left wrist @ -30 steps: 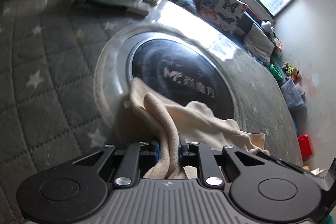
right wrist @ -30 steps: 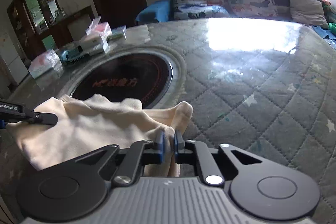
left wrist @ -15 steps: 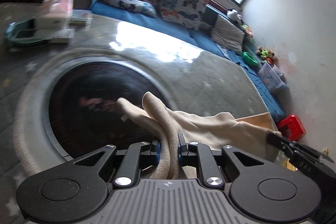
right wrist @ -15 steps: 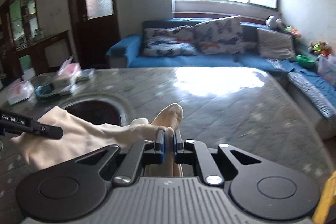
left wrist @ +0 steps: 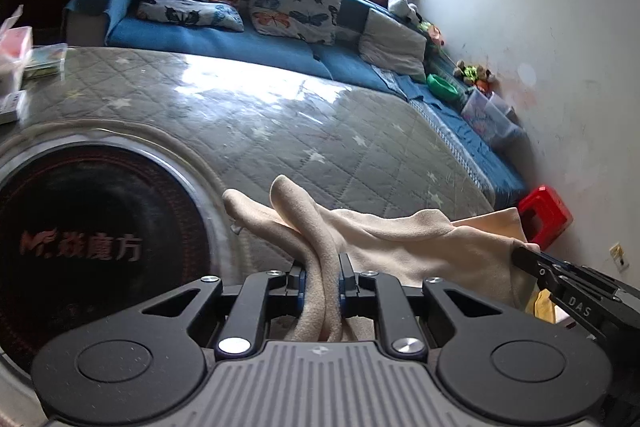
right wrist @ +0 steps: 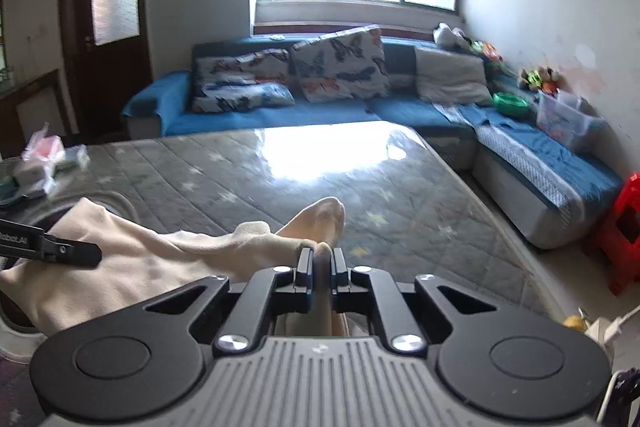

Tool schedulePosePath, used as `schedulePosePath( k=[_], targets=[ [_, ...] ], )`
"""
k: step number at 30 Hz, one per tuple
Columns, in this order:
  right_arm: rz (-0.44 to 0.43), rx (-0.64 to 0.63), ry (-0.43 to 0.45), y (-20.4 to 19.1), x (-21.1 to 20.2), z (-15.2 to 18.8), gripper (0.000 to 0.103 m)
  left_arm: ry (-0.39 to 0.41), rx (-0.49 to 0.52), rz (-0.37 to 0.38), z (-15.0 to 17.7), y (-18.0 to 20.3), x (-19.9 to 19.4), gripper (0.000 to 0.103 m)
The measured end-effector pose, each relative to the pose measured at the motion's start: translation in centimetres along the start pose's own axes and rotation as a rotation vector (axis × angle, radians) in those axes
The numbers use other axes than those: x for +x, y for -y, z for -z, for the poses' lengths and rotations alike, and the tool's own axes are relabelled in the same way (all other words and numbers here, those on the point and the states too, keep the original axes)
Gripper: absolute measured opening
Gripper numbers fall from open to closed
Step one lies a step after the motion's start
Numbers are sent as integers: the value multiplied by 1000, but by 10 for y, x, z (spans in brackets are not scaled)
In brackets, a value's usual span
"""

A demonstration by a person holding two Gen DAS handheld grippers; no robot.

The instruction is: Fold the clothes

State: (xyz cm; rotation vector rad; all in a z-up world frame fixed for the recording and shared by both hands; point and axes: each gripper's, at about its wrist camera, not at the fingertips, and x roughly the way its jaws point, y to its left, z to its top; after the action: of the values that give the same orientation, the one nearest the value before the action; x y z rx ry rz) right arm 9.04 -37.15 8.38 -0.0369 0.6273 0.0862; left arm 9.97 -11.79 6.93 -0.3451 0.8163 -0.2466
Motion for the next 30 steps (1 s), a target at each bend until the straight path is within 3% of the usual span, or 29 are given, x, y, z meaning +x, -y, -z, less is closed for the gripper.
schedulePosePath(
  k=[4, 8, 16, 22, 30],
  targets=[
    [35, 14, -57, 8, 18, 14, 7, -54, 32, -28, 8, 8, 18, 17],
    [90, 7, -114, 11, 34, 27, 9, -67, 79, -80, 13, 7, 22, 24],
    [79, 0, -84, 10, 33, 24, 15, -34, 188, -202, 15, 7, 18, 46],
    [-16, -7, -115, 3, 45, 18, 15, -19, 210, -199, 4, 19, 25, 46],
    [-25, 19, -154, -4, 75, 23, 15, -36, 243, -194, -3, 34, 57, 46]
  ],
)
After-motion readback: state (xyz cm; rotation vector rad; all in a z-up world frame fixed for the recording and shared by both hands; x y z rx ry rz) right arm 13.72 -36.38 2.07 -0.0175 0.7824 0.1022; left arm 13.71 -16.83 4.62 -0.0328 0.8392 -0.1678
